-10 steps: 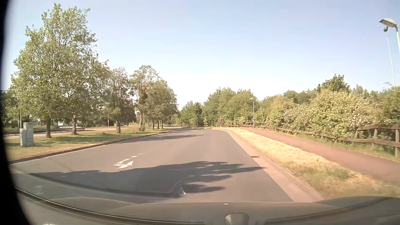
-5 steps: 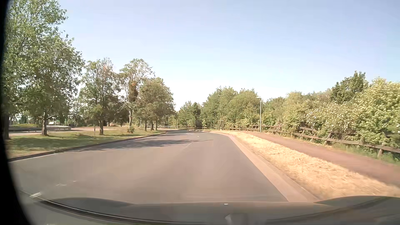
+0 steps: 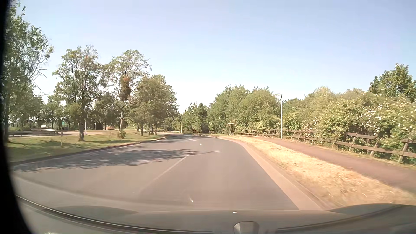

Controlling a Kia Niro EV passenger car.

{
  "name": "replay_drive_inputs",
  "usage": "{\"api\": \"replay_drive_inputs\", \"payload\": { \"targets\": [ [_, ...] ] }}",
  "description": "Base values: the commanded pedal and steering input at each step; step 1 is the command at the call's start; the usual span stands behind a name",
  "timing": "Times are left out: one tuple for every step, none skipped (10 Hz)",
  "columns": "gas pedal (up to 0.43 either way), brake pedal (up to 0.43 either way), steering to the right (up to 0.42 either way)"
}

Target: Follow the waypoints while adhering to traffic rules and regulations

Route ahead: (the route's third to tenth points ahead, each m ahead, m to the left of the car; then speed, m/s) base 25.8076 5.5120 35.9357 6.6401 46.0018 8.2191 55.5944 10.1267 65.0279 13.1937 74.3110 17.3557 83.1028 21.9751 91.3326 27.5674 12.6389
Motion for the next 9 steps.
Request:
{"api": "replay_drive_inputs", "payload": {
  "targets": [
    [0.087, 0.006, -0.001],
    [0.087, 0.006, -0.001],
    [0.098, 0.006, -0.002],
    [0.098, 0.006, -0.003],
    [0.118, 0.006, -0.003],
    [0.118, 0.006, -0.004],
    [0.118, 0.006, -0.008],
    [0.118, 0.006, -0.010],
    [0.118, 0.006, -0.011]
  ]
}}
